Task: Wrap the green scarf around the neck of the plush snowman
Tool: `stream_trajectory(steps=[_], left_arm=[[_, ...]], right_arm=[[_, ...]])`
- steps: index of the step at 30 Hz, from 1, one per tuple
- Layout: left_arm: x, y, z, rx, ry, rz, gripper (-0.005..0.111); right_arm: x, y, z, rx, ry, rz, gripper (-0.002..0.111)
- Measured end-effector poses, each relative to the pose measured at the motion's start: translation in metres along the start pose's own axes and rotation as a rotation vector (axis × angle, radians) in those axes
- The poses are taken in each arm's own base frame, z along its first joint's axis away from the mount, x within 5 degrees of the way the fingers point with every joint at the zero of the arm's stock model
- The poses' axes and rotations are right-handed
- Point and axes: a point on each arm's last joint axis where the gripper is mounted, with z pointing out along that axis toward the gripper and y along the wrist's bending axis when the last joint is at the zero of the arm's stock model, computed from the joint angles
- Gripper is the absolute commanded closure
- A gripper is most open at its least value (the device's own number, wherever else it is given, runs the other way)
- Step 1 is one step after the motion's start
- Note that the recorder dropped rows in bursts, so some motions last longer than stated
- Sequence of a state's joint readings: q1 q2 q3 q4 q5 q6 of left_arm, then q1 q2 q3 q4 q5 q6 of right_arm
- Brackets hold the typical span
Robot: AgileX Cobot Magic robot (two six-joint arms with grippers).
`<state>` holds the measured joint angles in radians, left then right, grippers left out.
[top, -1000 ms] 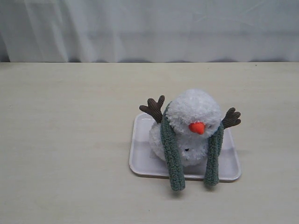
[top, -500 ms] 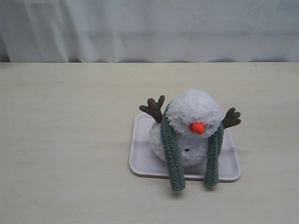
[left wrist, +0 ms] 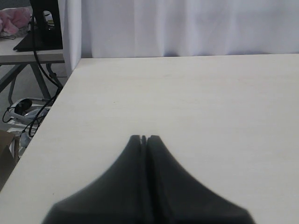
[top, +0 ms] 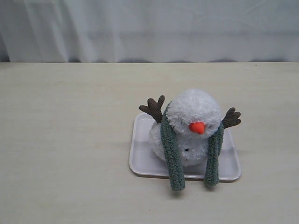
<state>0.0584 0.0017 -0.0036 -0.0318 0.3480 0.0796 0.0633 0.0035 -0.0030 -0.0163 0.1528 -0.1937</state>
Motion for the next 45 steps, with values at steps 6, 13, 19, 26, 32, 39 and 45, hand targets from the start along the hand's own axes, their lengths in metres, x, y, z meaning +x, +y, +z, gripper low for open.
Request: stream_trajectory(steps=[6,13,19,26,32,39,45], left_arm=[[0.000,0.000,0.000,0.000,0.000,0.000,0.107],[0.000,0.000,0.000,0.000,0.000,0.000,0.107],[0.000,0.000,0.000,0.000,0.000,0.000,0.107],[0.000,0.000,0.000,0.000,0.000,0.000,0.107],[0.000,0.000,0.000,0.000,0.000,0.000,0.107],[0.000,0.000,0.000,0.000,0.000,0.000,0.107],[0.000,0.000,0.000,0.000,0.000,0.000,0.107]], right_arm=[[0.003,0.001,0.000,-0.007,0.036,0.000,0.104],[0.014,0.003,-0.001,-0.029,0.149,0.000,0.104],[0.016,0.003,-0.002,-0.035,0.180,0.000,0.104],[0.018,0.005,-0.002,-0.050,0.197,0.042,0.104],[0.018,0.005,-0.002,-0.054,0.202,0.054,0.104],[0.018,0.006,-0.002,-0.059,0.201,0.080,0.104],[0.018,0.006,-0.002,-0.054,0.202,0.101,0.104]])
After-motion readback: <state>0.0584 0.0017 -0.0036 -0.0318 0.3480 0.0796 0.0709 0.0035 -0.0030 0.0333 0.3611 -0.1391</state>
